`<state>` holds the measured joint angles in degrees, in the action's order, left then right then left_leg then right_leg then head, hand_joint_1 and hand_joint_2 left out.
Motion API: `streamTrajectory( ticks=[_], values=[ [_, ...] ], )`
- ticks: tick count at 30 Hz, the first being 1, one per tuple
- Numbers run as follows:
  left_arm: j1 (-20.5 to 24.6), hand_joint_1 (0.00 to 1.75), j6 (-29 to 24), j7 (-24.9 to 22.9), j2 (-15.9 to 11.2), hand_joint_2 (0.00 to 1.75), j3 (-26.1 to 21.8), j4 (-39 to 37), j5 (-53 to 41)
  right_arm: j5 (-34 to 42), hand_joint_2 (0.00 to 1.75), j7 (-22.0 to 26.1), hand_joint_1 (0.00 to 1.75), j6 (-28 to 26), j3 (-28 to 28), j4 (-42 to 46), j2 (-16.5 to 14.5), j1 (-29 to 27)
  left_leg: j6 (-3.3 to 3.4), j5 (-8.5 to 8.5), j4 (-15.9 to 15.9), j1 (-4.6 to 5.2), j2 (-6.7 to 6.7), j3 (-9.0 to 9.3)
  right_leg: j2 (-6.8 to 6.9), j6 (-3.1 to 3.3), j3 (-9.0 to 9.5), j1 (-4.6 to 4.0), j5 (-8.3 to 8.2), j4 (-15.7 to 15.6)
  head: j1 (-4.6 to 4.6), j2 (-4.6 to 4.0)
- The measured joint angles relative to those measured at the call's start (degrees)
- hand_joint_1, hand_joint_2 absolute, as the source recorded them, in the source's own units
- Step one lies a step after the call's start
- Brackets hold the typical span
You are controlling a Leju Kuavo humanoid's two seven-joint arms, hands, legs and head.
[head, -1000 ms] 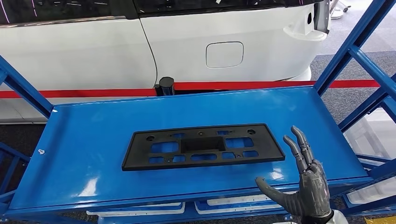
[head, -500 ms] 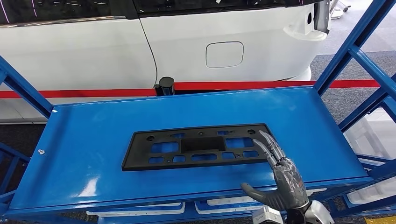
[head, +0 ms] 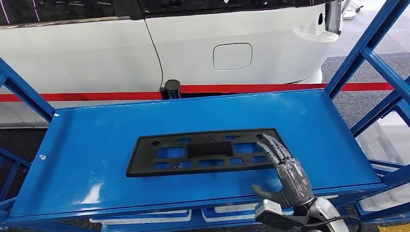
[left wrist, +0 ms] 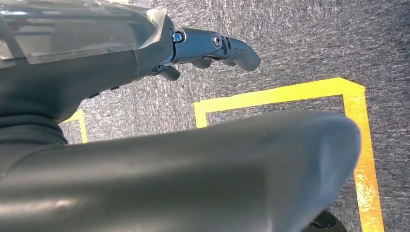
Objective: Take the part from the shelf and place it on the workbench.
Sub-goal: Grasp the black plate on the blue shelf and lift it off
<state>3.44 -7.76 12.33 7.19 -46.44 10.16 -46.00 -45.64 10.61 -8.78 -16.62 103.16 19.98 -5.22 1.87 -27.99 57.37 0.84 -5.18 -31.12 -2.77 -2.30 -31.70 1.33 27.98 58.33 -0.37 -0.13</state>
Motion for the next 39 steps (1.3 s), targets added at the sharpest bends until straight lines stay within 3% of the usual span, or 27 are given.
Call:
streamTrajectory(
  ticks=[21, 35, 36, 39],
  values=[
    [0.6, 0.00, -0.7, -0.6, 0.0, 0.00, 0.0, 0.1, -0.2, -13.5, 1.75, -8.0, 0.00, -3.3, -2.6, -10.1, -0.1, 8.4, 0.00, 0.01, 0.0, 0.00, 0.01, 0.02, 0.00, -0.01, 0.01, 0.00, -0.01, 0.0, 0.01, 0.00],
    [0.9, 0.00, -0.7, -1.0, 0.0, 0.00, 0.2, 0.1, -0.4, -14.2, 1.75, -7.7, 0.10, -1.7, -4.1, -16.1, -2.9, 13.1, 0.00, 0.02, 0.0, 0.00, 0.01, 0.06, -0.01, -0.01, 0.04, 0.00, -0.02, 0.0, 0.00, 0.00],
    [0.9, 0.00, -0.7, -1.0, 0.0, 0.00, 0.2, 0.1, -0.4, -14.2, 1.75, -7.7, 0.19, -1.7, -4.2, -16.3, -3.0, 13.3, 0.00, 0.02, 0.0, 0.00, 0.01, 0.07, -0.01, -0.01, 0.04, 0.00, -0.02, 0.0, 0.01, 0.00],
    [1.0, 0.00, -0.7, -1.0, 0.0, 0.00, 0.3, 0.1, -0.4, -14.2, 1.75, -7.7, 1.14, -1.6, -4.3, -16.9, -3.2, 13.7, 0.00, 0.02, 0.0, 0.00, 0.01, 0.07, -0.01, -0.01, 0.05, 0.00, -0.02, 0.0, 0.01, 0.00]
  ],
)
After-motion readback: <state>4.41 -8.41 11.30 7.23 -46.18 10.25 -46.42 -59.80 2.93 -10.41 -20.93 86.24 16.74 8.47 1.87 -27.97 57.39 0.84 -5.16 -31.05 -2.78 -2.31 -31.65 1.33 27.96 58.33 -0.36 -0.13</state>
